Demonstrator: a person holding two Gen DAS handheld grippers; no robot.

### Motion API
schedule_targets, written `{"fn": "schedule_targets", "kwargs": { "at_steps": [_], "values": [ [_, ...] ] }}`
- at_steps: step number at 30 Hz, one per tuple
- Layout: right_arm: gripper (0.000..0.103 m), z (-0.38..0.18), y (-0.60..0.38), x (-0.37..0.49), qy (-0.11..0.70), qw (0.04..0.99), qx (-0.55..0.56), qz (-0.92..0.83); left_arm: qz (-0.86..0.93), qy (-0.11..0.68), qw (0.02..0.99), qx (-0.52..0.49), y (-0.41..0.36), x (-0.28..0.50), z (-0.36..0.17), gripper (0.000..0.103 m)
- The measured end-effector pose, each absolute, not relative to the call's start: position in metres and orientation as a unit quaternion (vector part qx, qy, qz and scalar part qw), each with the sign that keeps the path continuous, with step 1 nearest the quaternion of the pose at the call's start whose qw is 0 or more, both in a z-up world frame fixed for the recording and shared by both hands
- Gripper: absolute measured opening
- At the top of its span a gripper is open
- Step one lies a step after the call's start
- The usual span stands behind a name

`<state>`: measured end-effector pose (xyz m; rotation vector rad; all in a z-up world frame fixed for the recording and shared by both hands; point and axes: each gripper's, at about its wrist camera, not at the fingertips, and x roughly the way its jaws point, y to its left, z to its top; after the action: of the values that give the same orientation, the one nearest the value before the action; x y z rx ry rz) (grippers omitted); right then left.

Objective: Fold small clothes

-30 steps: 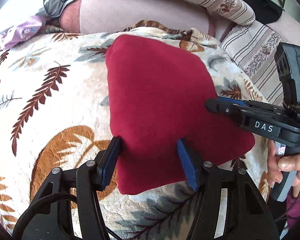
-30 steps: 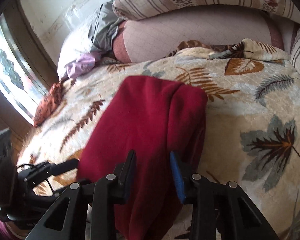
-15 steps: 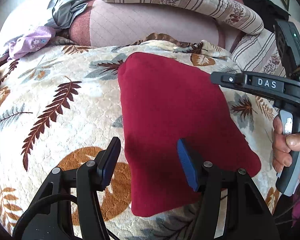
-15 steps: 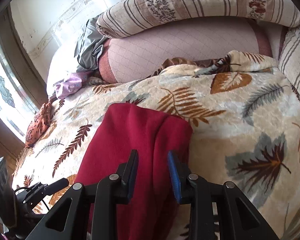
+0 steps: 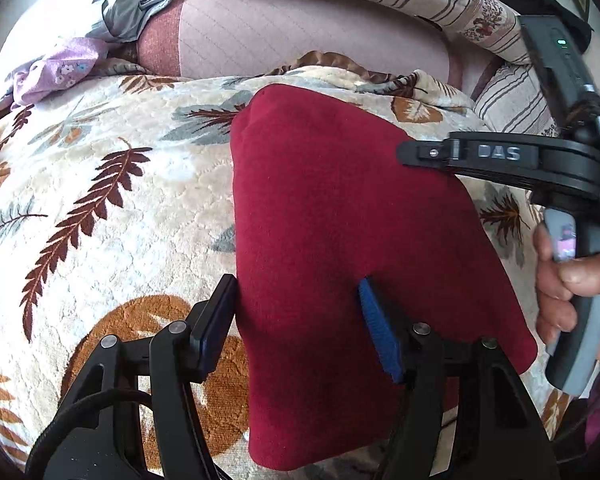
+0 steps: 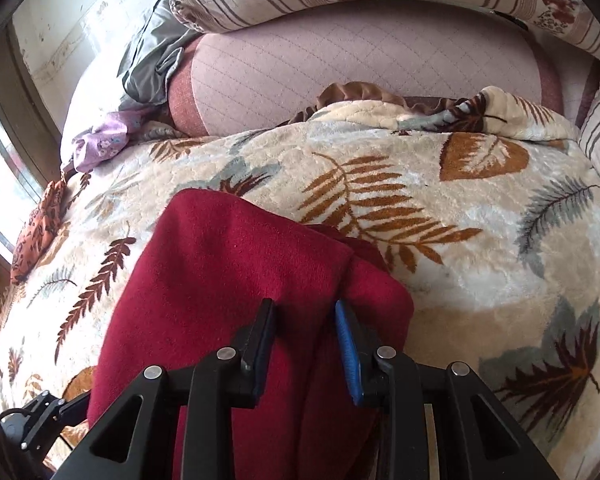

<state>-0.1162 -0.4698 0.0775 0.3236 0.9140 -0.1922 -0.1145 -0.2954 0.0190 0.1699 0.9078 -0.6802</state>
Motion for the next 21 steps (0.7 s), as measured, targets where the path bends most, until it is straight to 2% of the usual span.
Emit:
{"fn": "schedule_targets", "kwargs": {
  "at_steps": [7, 13, 18, 19, 20, 21],
  "values": [
    [0.029, 0.105, -0.432, -0.174, 0.422, 0.894, 0.137, -0.053, -0.313, 0.425, 0.845, 0.086, -0.297, -0.119, 0.020, 0.064],
    [0.029, 0.083, -0.420, -0.199, 0.444, 0.887, 0.103, -0.073, -0.309, 0.427, 0.846, 0.088, -0.298, -0.120, 0.020, 0.064],
    [0.031, 0.068, -0.430, -0.204, 0.447, 0.882, 0.127, -0.075, -0.319, 0.437, 0.837, 0.076, -0.293, -0.116, 0.023, 0.064],
    [0.033, 0.072, -0.433, -0.206, 0.443, 0.883, 0.135, -0.069, -0.327, 0.445, 0.832, 0.062, -0.289, -0.111, 0.024, 0.063],
    [0.044, 0.075, -0.436, -0.207, 0.436, 0.885, 0.147, -0.065, -0.336, 0.452, 0.825, 0.044, -0.284, -0.107, 0.025, 0.063],
    [0.067, 0.078, -0.441, -0.210, 0.426, 0.888, 0.159, -0.068, -0.344, 0.458, 0.819, 0.028, -0.280, -0.102, 0.025, 0.065]
  ]
}}
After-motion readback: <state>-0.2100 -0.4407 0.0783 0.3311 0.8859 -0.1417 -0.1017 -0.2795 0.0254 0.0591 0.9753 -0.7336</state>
